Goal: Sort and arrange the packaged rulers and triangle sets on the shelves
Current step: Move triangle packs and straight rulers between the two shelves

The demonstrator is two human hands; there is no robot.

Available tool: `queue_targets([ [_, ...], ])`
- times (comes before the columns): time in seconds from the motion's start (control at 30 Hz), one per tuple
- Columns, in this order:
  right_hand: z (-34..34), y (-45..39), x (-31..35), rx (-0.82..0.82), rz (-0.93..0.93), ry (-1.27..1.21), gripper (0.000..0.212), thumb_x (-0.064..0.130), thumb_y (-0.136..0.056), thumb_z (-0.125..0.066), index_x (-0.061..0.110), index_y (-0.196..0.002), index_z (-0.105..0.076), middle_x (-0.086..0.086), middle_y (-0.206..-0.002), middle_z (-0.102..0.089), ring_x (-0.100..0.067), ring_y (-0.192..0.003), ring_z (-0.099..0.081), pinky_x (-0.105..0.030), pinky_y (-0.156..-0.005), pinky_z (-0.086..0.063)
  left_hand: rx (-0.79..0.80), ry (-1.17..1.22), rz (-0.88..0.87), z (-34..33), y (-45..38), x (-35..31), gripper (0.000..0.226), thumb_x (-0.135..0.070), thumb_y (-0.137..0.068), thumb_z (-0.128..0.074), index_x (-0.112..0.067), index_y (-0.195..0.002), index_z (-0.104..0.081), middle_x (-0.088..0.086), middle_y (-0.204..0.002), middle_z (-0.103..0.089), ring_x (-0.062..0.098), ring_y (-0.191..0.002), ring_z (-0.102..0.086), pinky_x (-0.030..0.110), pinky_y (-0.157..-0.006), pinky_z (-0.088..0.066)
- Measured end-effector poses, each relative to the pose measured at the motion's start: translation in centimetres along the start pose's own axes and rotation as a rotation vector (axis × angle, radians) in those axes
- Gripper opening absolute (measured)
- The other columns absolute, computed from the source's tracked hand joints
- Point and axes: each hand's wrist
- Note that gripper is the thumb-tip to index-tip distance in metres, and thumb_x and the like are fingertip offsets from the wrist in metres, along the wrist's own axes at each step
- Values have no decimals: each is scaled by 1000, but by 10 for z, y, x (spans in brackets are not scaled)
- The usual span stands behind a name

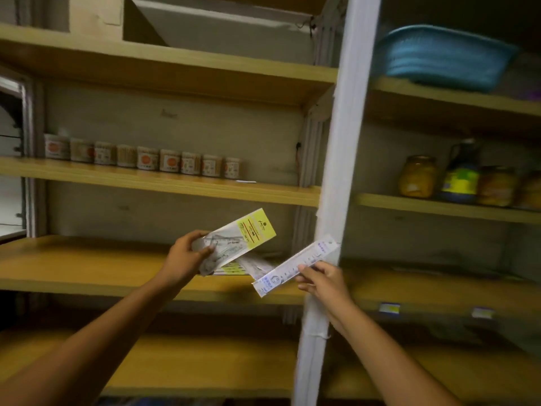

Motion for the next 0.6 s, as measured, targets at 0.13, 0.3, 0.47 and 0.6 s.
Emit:
queue_targets([
  [0.13,74,45,3,-72,6,9,19,14,-91,-66,12,-111,-67,-5,-91,-76,-19,-83,-73,-30,-77,-60,72,4,-34,-62,47,-20,29,-11,-89,-63,-13,-118,-58,16,-104,-65,30,-82,-69,41,-58,-60],
  [0.3,160,94,4,-163,-20,-61,26,8,-89,-67,9,-115,-62,-11,-95,-75,-21,-81,-73,-26,-70,-60,127,-11,-87,-142,87,-43,30,-11,-88,-64,-13,-117,-59,10,-105,-66,24,-83,-70,37,-57,-60],
  [0.47,232,111,6,-243,-50,-68,25,8,-89,-67,5,-114,-62,-11,-94,-76,-22,-84,-74,-28,-71,-61,187,15,-99,-211,101,-61,31,-14,-87,-66,-18,-117,-60,5,-108,-66,16,-82,-71,30,-59,-60],
  [0.6,280,110,3,-326,-57,-102,25,7,-90,-66,0,-113,-61,-16,-95,-75,-26,-85,-74,-27,-69,-61,238,81,-82,-263,97,-69,29,-14,-86,-67,-23,-113,-61,3,-109,-64,19,-89,-69,27,-59,-58],
])
Point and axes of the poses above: each hand's wrist, its own y-axis away from the middle knuckle, its own z-axis out of the back of the hand, x = y × z
